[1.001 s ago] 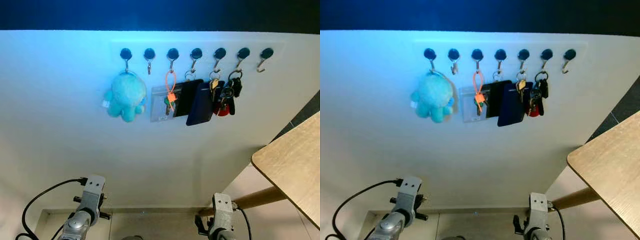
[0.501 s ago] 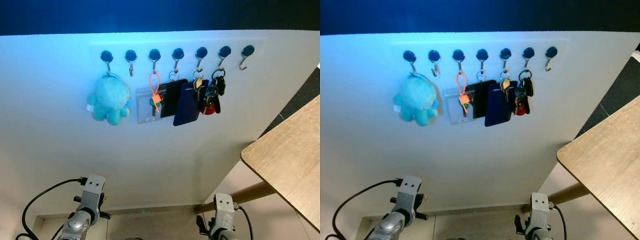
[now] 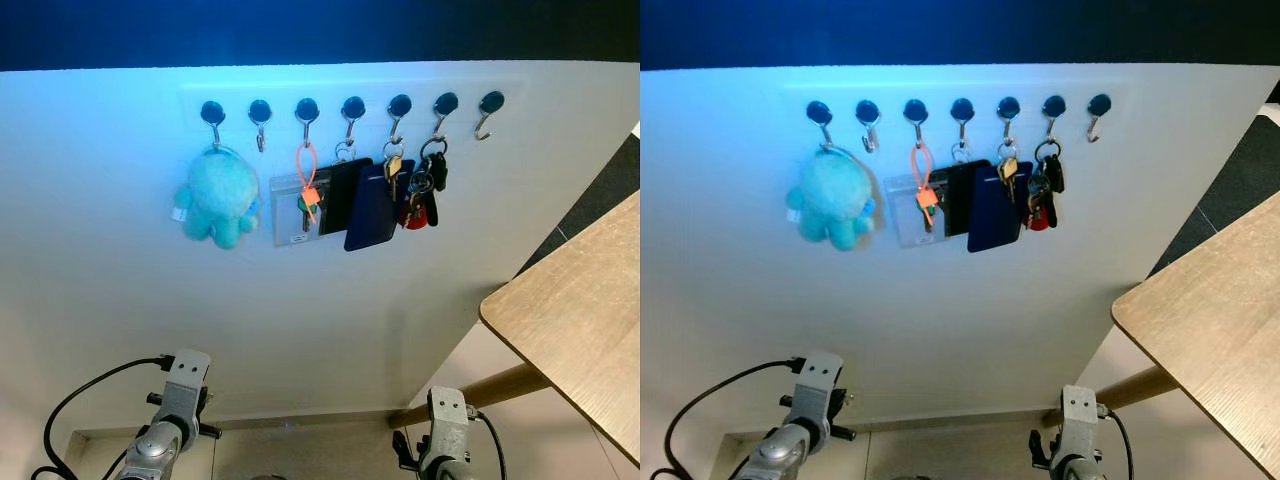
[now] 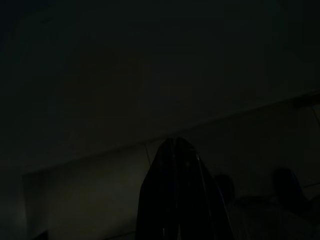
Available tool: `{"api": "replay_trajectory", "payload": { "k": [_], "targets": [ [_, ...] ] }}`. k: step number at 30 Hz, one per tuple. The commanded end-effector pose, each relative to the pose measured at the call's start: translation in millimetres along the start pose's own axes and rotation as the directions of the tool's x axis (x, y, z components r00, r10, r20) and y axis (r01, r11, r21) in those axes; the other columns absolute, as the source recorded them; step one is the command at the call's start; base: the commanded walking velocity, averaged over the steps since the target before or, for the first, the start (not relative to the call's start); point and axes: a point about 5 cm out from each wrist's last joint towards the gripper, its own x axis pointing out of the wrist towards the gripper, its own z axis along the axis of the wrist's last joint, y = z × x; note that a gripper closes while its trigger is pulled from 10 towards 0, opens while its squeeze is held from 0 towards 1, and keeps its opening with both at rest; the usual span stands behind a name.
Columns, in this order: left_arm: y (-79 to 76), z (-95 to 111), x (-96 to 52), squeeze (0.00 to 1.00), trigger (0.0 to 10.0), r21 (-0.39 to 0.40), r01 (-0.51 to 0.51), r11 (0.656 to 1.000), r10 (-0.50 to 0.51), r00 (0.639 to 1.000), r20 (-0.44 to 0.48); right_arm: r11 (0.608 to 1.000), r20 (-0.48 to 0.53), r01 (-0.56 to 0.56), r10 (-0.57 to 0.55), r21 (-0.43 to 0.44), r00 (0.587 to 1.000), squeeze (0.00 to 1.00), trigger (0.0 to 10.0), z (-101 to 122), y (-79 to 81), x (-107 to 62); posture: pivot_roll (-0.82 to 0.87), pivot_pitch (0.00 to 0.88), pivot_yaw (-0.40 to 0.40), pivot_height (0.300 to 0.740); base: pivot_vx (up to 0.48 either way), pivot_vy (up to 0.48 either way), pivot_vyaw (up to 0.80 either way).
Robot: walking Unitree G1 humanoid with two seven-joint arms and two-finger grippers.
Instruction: Hang keys on a hook
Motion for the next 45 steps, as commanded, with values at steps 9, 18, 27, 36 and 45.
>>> {"api": "replay_trajectory", "payload": {
  "k": [9, 18, 27, 36, 45],
  "targets": [
    [-2.0, 0.1, 0.6, 0.00, 10.0, -0.029, 0.002, 1.000, -0.002, 1.000, 0.005, 1.000, -0.004, 0.002, -0.002, 0.008, 1.000, 0.00, 10.0, -2.2, -0.1, -0.6, 0.06, 0.050, -0.005, 0.740, -0.029, 0.000, 0.00],
    [-3.3, 3.7, 2.5, 0.00, 10.0, -0.043, 0.001, 0.999, -0.001, 1.000, 0.014, 1.000, -0.004, 0.001, -0.001, 0.008, 1.000, 0.00, 10.0, -1.9, 0.3, -0.4, 0.06, 0.052, -0.006, 0.740, -0.277, 0.000, 0.00],
    [-8.9, 9.9, 5.7, 0.00, 10.0, -0.054, 0.014, 0.998, -0.012, 0.999, 0.037, 1.000, -0.004, 0.001, -0.001, 0.009, 1.000, 0.00, 10.0, -1.8, 0.6, -0.4, 0.06, 0.052, -0.005, 0.740, -0.287, 0.000, 0.00],
    [-9.6, 15.7, 7.8, 0.00, 10.0, -0.048, 0.017, 0.999, -0.015, 0.998, 0.053, 1.000, -0.005, 0.002, -0.002, 0.010, 1.000, 0.00, 10.0, -2.8, 0.4, -0.7, 0.06, 0.048, 0.000, 0.740, -0.287, 0.000, 0.00],
    [-7.8, 20.3, 9.5, 0.00, 10.0, -0.043, 0.009, 0.999, -0.006, 0.998, 0.058, 1.000, -0.005, 0.003, -0.003, 0.012, 1.000, 0.00, 10.0, -3.9, 0.6, -1.0, 0.06, 0.045, 0.004, 0.740, -0.125, 0.000, 0.00]
  ]
}}
